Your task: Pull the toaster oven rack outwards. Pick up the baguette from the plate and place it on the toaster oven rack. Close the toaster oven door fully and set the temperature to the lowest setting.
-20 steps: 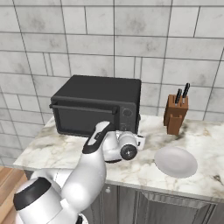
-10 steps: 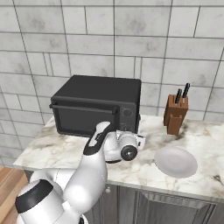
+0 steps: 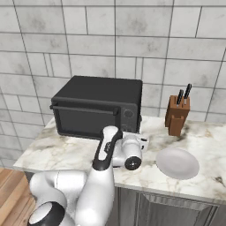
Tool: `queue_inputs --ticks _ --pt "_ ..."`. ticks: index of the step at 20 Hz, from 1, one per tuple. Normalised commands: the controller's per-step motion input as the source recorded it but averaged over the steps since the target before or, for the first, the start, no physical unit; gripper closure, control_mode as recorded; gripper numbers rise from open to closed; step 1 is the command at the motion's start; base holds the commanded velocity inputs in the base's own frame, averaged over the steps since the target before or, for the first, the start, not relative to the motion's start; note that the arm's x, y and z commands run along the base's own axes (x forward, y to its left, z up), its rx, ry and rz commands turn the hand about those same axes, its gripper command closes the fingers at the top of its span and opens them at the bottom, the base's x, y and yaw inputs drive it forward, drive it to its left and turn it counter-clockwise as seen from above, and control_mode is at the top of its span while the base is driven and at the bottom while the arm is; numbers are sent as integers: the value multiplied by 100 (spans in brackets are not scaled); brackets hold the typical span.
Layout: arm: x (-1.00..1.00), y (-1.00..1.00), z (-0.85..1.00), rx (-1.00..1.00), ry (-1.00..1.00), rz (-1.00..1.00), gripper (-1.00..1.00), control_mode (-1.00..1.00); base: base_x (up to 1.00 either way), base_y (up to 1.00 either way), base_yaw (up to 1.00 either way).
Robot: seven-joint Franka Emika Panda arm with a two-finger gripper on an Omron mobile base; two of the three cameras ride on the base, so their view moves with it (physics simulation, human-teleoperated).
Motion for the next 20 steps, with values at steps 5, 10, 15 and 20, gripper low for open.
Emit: queue_inputs --ticks 5,10,15,20 --pt "0 0 -3 0 -14 0 -100 -100 0 0 0" --pt "0 0 0 -9 -1 -6 -100 -100 0 0 0" --pt "3 0 0 -5 0 -3 -100 -100 0 0 0" --pt "7 0 0 0 0 0 -100 -100 0 0 0"
